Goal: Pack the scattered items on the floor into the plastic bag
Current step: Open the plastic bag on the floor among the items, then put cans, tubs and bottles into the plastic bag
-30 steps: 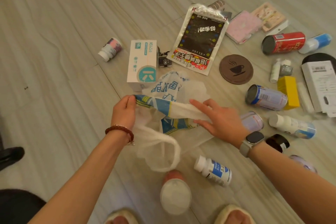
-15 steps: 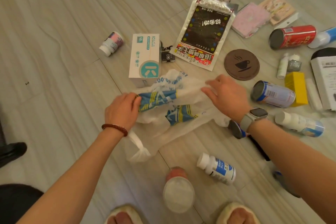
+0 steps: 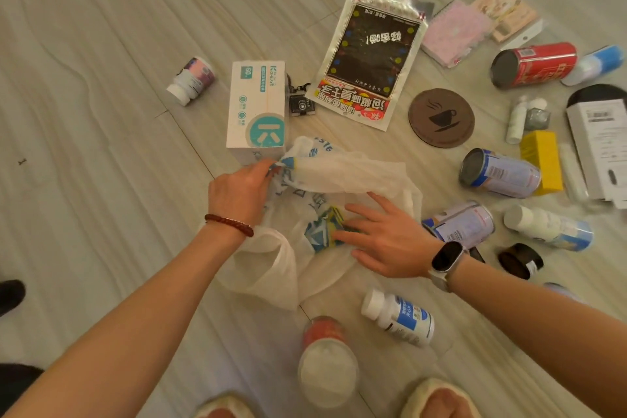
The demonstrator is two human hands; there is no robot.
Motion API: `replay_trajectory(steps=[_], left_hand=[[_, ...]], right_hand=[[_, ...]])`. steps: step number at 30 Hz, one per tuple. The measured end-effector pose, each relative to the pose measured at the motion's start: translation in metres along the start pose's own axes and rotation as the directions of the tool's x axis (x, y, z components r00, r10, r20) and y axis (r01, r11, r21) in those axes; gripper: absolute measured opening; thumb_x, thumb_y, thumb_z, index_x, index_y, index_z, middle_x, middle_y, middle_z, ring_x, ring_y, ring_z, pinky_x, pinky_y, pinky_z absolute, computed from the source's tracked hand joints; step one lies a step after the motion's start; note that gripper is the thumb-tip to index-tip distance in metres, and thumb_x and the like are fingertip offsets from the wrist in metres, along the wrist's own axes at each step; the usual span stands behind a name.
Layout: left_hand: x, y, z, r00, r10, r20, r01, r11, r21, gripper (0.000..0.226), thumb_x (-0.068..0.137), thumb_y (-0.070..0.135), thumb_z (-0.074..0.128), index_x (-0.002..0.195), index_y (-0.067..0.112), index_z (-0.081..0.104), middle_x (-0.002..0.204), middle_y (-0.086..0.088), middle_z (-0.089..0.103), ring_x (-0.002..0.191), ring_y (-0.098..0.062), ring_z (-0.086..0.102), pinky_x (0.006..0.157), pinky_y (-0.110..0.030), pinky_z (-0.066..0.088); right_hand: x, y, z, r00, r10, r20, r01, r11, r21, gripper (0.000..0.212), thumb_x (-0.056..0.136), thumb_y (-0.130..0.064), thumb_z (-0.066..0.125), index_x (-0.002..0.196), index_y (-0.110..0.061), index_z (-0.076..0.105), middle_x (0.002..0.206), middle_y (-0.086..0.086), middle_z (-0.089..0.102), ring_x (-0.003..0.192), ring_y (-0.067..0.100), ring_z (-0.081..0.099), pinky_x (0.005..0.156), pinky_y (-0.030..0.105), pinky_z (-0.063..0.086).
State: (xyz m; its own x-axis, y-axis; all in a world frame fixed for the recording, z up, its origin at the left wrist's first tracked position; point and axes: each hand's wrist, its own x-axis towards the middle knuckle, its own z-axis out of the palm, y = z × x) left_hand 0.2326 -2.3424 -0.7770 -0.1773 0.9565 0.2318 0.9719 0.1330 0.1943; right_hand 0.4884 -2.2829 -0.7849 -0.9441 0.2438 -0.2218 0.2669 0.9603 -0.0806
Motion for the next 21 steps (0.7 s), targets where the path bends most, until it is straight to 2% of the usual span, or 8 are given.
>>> replay_trajectory(steps=[4,6,8,12,14,16,19,21], left_hand=[[0.003,0.005,-0.001,0.994,-0.109,-0.026,0.109,0.994,0.007,0.028,0.084,0.025,0.045,0.084,0.01,0.069,0.057,-0.012,0.065,0.039,-0.031,0.058,0.035,-0.029,0.046],[0.002,0.01,-0.006,0.991,-0.099,-0.091,0.1,0.995,0.005,0.029,0.083,0.024,0.045,0.101,0.012,0.065,0.08,-0.013,0.069,0.065,-0.032,0.065,0.053,-0.035,0.05],[0.001,0.02,-0.016,0.983,-0.086,-0.164,0.085,0.996,-0.01,0.036,0.081,0.024,0.047,0.116,0.016,0.054,0.108,-0.013,0.059,0.097,-0.031,0.055,0.076,-0.04,0.044],[-0.021,0.047,-0.03,0.938,0.153,-0.312,-0.175,0.984,-0.042,0.016,0.082,0.013,0.058,0.098,0.014,0.06,0.095,-0.007,0.062,0.089,-0.021,0.047,0.072,-0.033,0.036],[-0.034,0.049,-0.022,0.957,0.243,-0.162,-0.25,0.968,-0.025,0.021,0.079,0.017,0.064,0.1,0.014,0.059,0.091,-0.008,0.068,0.088,-0.021,0.048,0.069,-0.035,0.044],[-0.043,0.041,-0.007,0.976,0.187,0.115,-0.197,0.976,0.09,0.06,0.067,0.045,0.068,0.118,0.019,0.05,0.114,-0.008,0.065,0.105,-0.026,0.051,0.078,-0.038,0.049],[-0.047,0.027,0.004,0.848,0.098,0.52,-0.214,0.963,0.167,0.111,0.048,0.078,0.059,0.14,0.031,0.018,0.15,-0.009,0.028,0.129,-0.037,0.039,0.1,-0.048,0.039],[-0.046,0.015,0.01,0.752,0.115,0.649,-0.234,0.967,0.1,0.11,0.054,0.082,0.052,0.139,0.041,-0.007,0.155,-0.004,-0.007,0.141,-0.034,0.008,0.112,-0.05,0.015]], right_hand=[[-0.019,0.018,-0.004,1.0,0.012,0.002,-0.012,0.999,0.046,0.045,0.093,-0.035,0.028,0.095,-0.017,0.07,0.092,0.002,0.072,0.115,0.027,0.058,0.102,0.041,0.026],[-0.02,0.016,-0.008,0.995,0.0,-0.105,0.007,0.998,0.067,0.037,0.091,-0.03,0.035,0.098,-0.013,0.068,0.097,0.007,0.071,0.106,0.029,0.061,0.1,0.041,0.037],[-0.011,0.013,-0.015,0.96,-0.007,-0.281,0.022,0.998,0.051,0.031,0.085,-0.022,0.044,0.109,-0.011,0.061,0.107,0.012,0.068,0.102,0.03,0.062,0.091,0.04,0.046],[0.019,0.01,-0.031,0.903,-0.029,-0.429,0.012,0.999,-0.044,0.04,0.089,-0.013,0.034,0.125,-0.009,0.05,0.124,0.014,0.061,0.117,0.031,0.055,0.103,0.039,0.034],[0.034,0.016,-0.031,0.963,0.009,-0.269,-0.047,0.99,-0.134,0.05,0.084,-0.025,0.045,0.133,-0.013,0.041,0.133,0.014,0.054,0.125,0.032,0.048,0.107,0.045,0.03],[0.046,0.027,-0.031,0.993,0.096,-0.075,-0.107,0.981,-0.163,0.065,0.079,-0.04,0.053,0.139,-0.023,0.032,0.14,0.013,0.045,0.132,0.035,0.039,0.106,0.056,0.03],[0.057,0.039,-0.026,0.976,0.145,0.161,-0.127,0.985,-0.117,0.075,0.083,-0.06,0.043,0.144,-0.037,0.006,0.155,0.009,0.016,0.143,0.034,0.011,0.105,0.069,0.013],[0.06,0.04,-0.023,0.944,0.175,0.278,-0.16,0.984,-0.077,0.073,0.085,-0.064,0.033,0.142,-0.042,-0.007,0.157,0.003,-0.004,0.144,0.029,-0.006,0.107,0.069,0.004]])
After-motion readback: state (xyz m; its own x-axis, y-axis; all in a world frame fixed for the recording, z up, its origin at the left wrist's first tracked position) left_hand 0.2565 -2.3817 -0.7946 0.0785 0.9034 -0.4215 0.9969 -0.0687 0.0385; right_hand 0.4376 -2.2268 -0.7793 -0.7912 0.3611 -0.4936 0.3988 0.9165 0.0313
